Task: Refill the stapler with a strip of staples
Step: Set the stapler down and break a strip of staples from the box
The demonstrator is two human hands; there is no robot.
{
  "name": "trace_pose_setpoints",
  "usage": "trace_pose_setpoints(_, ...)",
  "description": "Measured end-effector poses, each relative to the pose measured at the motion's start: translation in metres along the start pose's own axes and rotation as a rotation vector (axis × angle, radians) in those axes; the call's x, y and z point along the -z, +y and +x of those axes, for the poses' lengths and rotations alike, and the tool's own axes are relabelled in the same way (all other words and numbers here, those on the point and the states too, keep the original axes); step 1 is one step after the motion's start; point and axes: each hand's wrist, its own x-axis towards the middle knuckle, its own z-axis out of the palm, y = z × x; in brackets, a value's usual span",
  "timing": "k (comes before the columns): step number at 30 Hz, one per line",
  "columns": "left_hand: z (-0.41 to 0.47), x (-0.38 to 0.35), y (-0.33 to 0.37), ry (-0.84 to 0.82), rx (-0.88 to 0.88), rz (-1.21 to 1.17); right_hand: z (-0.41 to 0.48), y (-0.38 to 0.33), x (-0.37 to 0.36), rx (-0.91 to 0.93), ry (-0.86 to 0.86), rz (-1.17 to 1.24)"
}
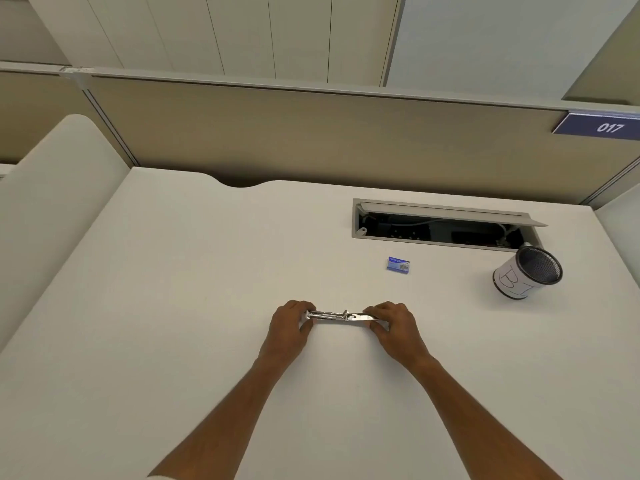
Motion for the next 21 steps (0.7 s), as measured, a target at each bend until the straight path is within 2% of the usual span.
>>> trace_pose_setpoints(9, 0.005, -0.003, -0.008, 0.020, -0.043, 0.100, 0.001, -0.001, -0.014, -0.028, 0.083, -0.048)
trace_pose_setpoints(21, 0.005, 0.000, -0.011, 0.010, -0.044, 0.037, -0.010, 0.008, -0.011, -0.175, 0.205, 0.129)
